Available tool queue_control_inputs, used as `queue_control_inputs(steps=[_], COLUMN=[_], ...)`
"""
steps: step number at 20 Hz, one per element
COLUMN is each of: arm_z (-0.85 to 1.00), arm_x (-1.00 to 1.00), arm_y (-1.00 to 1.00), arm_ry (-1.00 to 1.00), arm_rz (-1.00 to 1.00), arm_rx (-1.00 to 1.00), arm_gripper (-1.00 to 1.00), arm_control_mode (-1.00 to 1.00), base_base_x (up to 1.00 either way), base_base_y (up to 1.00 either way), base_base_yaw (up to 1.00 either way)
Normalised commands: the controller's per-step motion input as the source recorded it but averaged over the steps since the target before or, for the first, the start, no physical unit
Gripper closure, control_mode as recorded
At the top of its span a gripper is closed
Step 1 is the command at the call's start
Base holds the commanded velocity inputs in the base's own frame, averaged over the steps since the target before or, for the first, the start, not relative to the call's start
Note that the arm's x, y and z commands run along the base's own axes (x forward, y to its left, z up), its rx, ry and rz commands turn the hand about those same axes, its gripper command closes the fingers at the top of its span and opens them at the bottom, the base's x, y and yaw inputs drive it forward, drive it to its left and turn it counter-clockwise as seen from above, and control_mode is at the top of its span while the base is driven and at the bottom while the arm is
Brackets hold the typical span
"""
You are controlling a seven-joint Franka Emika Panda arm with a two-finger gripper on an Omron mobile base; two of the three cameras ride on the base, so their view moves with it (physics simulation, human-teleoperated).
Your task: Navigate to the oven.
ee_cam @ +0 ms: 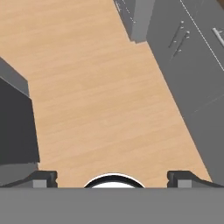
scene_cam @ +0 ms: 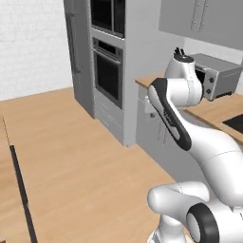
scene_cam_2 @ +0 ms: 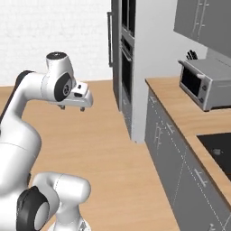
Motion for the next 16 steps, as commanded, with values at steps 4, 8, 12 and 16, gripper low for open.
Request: queue_control_inputs(steps=[4, 8, 12, 16], arm_z=[0.0, 0.0, 0.0, 0.0], arm_x=[0.0, 0.0, 0.0, 0.0], arm_y=[0.0, 0.0, 0.0, 0.0], arm_ry=[0.0, 0.0, 0.0, 0.0], arm_rz=[0.0, 0.0, 0.0, 0.0], arm_rx=[0.0, 0.0, 0.0, 0.0], arm_gripper=[-1.0, -1.0, -1.0, -1.0], arm_control_mode=[1.0, 1.0, 1.0, 1.0], base_base_x=[1.0, 1.0, 1.0, 1.0], base_base_y=[0.05, 0.16, 0.09, 0.06], base_base_yaw=[0.0, 0.0, 0.0, -0.02])
